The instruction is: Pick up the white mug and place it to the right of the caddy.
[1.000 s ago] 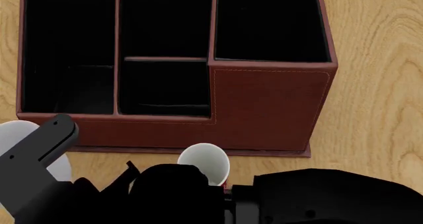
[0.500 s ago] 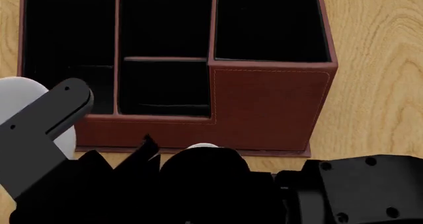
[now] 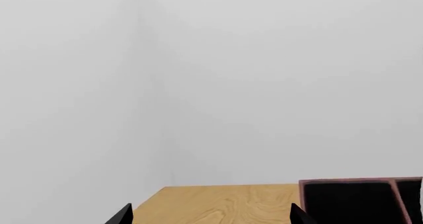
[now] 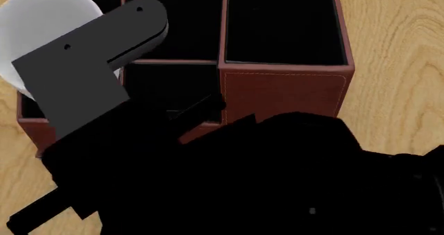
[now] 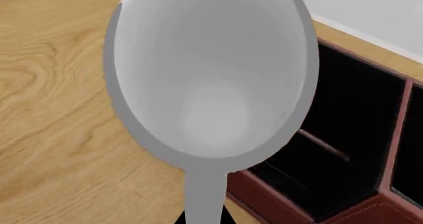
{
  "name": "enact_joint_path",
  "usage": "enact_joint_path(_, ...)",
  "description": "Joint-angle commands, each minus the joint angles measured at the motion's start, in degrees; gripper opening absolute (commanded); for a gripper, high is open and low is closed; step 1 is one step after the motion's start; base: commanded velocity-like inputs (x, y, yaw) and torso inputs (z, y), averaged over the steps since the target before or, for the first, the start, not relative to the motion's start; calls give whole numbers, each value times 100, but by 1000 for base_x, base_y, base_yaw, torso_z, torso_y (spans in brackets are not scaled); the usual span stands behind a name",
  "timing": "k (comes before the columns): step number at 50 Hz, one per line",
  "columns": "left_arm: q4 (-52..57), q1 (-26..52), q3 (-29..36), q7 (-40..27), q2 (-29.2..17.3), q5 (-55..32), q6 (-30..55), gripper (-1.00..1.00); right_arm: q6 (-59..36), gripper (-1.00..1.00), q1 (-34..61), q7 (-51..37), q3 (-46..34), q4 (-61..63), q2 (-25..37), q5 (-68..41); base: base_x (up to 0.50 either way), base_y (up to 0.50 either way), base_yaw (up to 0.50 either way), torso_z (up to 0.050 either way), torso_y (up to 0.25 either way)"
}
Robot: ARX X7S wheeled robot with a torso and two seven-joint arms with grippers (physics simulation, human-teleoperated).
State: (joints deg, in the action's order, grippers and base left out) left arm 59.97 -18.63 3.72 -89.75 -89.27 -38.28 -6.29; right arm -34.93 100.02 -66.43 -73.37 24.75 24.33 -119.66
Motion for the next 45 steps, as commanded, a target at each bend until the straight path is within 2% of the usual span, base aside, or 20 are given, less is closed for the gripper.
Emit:
enact_joint_path(1, 0, 14, -10, 24, -47, -22, -36, 100, 36, -100, 323, -61, 433, 60, 592, -90, 0, 0, 0, 0, 0)
enact_joint_path(21, 0, 453, 250, 212, 38, -135, 55, 100, 96, -100, 635, -236, 808, 35, 1436, -264, 0, 0, 0, 0, 1)
enact_joint_path(25, 1, 1434, 980, 482, 409, -216, 412, 100, 112, -100, 574, -189, 824, -70, 1607, -208, 0, 0, 0, 0, 0)
enact_joint_path(32, 2, 2460, 2011, 354, 248, -269, 354, 100, 144, -100, 518, -32, 884, -390, 1891, -42, 0, 0, 0, 0, 1)
enact_joint_path(45, 1, 4231, 3423, 494, 638, -487, 841, 100, 130, -100, 462, 82, 920, -840, 2334, 91, 0, 0, 0, 0, 1)
